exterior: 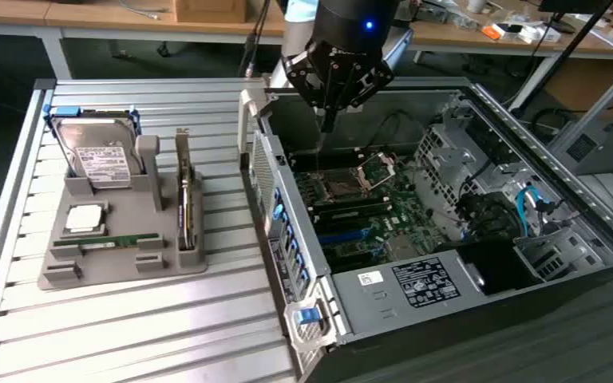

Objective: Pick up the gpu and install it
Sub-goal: 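Reach for the gpu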

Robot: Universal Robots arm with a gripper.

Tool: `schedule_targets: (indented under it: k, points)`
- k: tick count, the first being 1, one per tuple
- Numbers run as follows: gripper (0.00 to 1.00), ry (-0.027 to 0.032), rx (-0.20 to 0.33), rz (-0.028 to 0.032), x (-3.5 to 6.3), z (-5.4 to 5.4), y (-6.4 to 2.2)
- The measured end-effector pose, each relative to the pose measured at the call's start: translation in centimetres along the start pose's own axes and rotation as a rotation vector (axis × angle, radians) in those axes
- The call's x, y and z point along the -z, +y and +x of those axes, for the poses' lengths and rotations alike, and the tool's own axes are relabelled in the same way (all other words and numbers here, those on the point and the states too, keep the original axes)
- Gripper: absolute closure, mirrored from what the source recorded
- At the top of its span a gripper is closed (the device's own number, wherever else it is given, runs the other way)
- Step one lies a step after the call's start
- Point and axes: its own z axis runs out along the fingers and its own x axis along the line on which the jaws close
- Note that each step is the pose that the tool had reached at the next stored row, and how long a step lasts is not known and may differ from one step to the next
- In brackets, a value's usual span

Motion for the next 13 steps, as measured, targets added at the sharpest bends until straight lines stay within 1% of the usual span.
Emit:
schedule_targets:
  k: [5,13]
  points:
    - [0.89,0.0,0.0,0.0001,0.0,0.04,0.0]
    - [0.89,0.0,0.0,0.0,0.01,0.43,-0.03]
